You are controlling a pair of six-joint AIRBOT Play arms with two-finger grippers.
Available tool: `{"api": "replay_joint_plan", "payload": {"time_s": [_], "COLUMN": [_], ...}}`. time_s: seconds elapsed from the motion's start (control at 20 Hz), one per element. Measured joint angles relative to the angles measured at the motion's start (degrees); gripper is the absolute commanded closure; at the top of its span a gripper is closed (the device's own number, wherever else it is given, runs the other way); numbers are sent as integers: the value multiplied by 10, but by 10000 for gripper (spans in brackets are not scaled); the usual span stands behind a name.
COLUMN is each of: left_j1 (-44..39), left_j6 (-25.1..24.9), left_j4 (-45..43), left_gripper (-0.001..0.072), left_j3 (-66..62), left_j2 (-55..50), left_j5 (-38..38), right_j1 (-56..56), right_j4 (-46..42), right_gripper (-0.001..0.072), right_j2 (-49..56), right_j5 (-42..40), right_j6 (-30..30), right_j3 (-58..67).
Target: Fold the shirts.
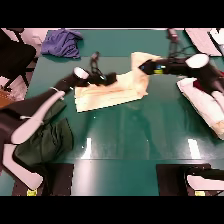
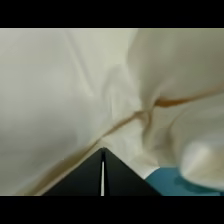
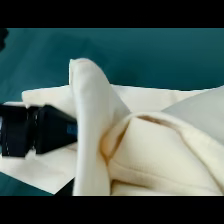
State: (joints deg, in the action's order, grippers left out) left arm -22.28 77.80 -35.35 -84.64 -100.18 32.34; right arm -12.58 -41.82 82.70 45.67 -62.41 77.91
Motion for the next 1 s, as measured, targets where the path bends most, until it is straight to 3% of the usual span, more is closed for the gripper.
{"api": "replay_joint_plan", "payload": {"time_s": [0.2, 0.45, 0.5, 0.55, 0.6, 0.8, 1.0], "left_j1": [109, 188, 194, 198, 202, 208, 210], "left_j6": [111, 133, 132, 132, 130, 123, 106], "left_j4": [-188, -294, -305, -312, -319, -331, -333], "left_gripper": [683, 682, 682, 682, 682, 682, 681], "left_j3": [-7, -8, -8, -7, -4, 3, 6], "left_j2": [119, 233, 244, 251, 256, 267, 268], "left_j5": [43, 102, 116, 128, 138, 164, 194], "right_j1": [-100, -210, -227, -244, -259, -284, -243], "right_j4": [-10, -35, -37, -38, -39, -29, 14], "right_gripper": [693, 691, 620, 369, 202, 200, 200], "right_j2": [93, 231, 259, 288, 314, 375, 333], "right_j5": [8, 37, 50, 65, 87, 166, 181], "right_j6": [-3, -6, -7, -10, -13, -23, -3], "right_j3": [86, 224, 254, 285, 314, 379, 362]}}
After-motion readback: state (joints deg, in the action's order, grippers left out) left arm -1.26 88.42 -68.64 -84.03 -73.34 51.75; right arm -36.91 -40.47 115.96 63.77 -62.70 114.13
